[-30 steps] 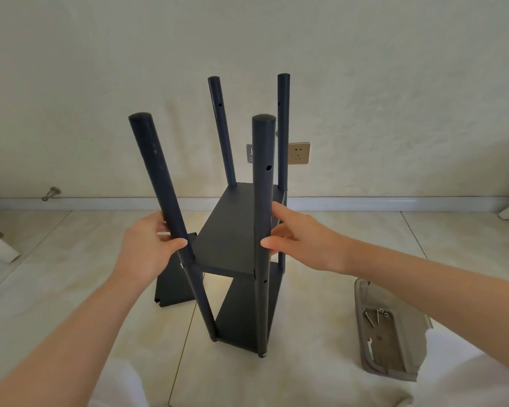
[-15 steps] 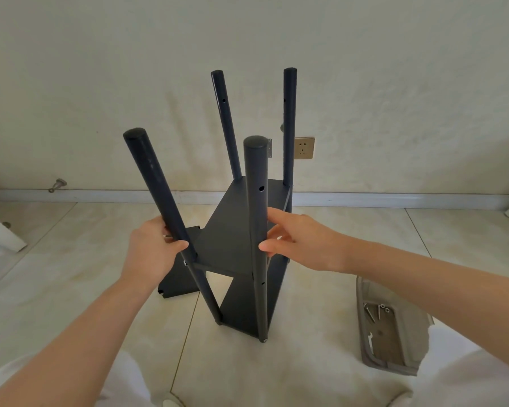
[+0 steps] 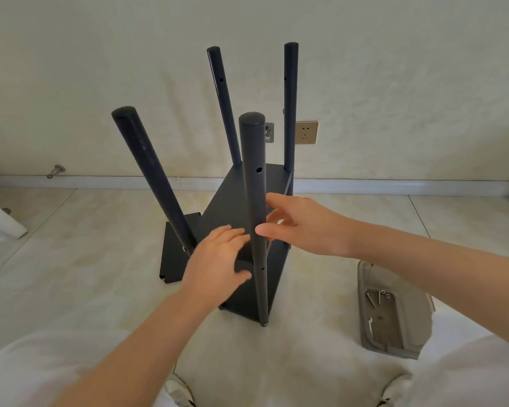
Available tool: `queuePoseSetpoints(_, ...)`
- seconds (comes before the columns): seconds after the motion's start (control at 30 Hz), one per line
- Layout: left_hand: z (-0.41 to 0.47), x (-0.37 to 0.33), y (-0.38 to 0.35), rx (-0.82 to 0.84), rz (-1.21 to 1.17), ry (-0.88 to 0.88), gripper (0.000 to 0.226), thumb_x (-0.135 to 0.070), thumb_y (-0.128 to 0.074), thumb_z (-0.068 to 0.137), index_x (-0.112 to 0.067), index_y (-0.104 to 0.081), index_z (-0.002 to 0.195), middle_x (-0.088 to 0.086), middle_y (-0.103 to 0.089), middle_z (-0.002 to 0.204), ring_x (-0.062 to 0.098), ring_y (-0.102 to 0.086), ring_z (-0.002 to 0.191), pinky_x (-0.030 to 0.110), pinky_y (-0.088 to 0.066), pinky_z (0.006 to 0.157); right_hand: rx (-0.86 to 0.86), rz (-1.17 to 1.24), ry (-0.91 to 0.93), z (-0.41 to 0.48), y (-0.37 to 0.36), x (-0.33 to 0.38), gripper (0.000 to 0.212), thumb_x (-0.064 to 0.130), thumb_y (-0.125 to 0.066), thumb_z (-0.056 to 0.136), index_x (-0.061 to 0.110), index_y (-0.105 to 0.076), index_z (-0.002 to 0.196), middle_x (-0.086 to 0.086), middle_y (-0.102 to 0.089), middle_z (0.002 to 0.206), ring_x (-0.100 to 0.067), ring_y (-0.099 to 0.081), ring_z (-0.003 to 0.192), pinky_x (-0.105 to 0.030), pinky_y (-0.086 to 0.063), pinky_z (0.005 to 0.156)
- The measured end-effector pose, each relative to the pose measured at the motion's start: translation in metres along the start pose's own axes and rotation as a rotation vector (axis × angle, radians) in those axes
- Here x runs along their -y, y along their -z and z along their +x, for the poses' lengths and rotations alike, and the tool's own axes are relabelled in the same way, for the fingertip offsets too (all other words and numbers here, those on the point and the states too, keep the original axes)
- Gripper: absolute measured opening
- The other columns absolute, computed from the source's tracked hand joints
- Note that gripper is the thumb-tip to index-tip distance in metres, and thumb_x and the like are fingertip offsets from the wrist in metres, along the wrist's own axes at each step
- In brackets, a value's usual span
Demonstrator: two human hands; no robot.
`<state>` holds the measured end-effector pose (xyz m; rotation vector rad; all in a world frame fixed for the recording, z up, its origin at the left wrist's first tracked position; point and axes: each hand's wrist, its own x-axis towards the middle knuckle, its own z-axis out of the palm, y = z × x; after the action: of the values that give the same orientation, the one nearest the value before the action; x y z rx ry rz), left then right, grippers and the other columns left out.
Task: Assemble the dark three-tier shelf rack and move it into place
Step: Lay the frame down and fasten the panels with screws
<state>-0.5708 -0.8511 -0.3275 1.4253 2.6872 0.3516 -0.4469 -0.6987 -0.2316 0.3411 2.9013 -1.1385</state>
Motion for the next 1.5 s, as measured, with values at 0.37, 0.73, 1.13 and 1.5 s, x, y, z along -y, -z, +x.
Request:
queuePoseSetpoints(0.37,-0.003,0.007,-0.062,-0.265,-0.106,-0.088,0.071,-0.069,-0.038,0.087,-0.027,-0.06,0.139,-0.004,-0.054,0.148,0.022,-0.037,0.147,0.049,-0.018,0.123,0.004,-0.042,0.017,0.006,-0.004,-0.003,0.039,0.035,-0.057,0.098,0.02,-0.05,0.134,0.004,-0.063,0.126,-0.004,-0.059,0.095,-0.01,-0.046,0.076)
queuePoseSetpoints(0.73,-0.006,0.012,-0.074,-0.423,0.077,-0.174,0.054,-0.054,-0.048,0.093,-0.021,-0.063,0.134,0.0,-0.063,0.139,0.028,-0.051,0.137,0.053,-0.035,0.116,-0.033,-0.009,0.023,0.009,-0.006,0.0,0.031,0.034,-0.052,0.1,0.02,-0.055,0.127,0.004,-0.069,0.111,-0.01,-0.069,0.092,-0.022,-0.056,0.083)
queuePoseSetpoints(1.13,-0.007,0.014,-0.068,-0.408,0.198,-0.179,0.054,-0.057,-0.052,0.095,-0.019,-0.067,0.132,0.001,-0.062,0.139,0.029,-0.05,0.138,0.053,-0.04,0.113,-0.001,-0.21,0.065,0.008,-0.004,0.001,0.03,0.032,-0.046,0.102,0.013,-0.051,0.125,-0.004,-0.068,0.104,-0.01,-0.062,0.081,-0.008,-0.044,0.064)
queuePoseSetpoints(1.5,-0.009,0.012,-0.073,-0.439,0.214,-0.174,0.055,-0.059,-0.046,0.098,-0.02,-0.067,0.132,0.0,-0.062,0.139,0.03,-0.05,0.138,0.056,-0.039,0.113,-0.002,-0.226,0.1,0.008,-0.002,-0.004,0.028,0.032,-0.047,0.101,0.013,-0.053,0.121,-0.004,-0.069,0.106,-0.014,-0.066,0.088,-0.008,-0.046,0.067)
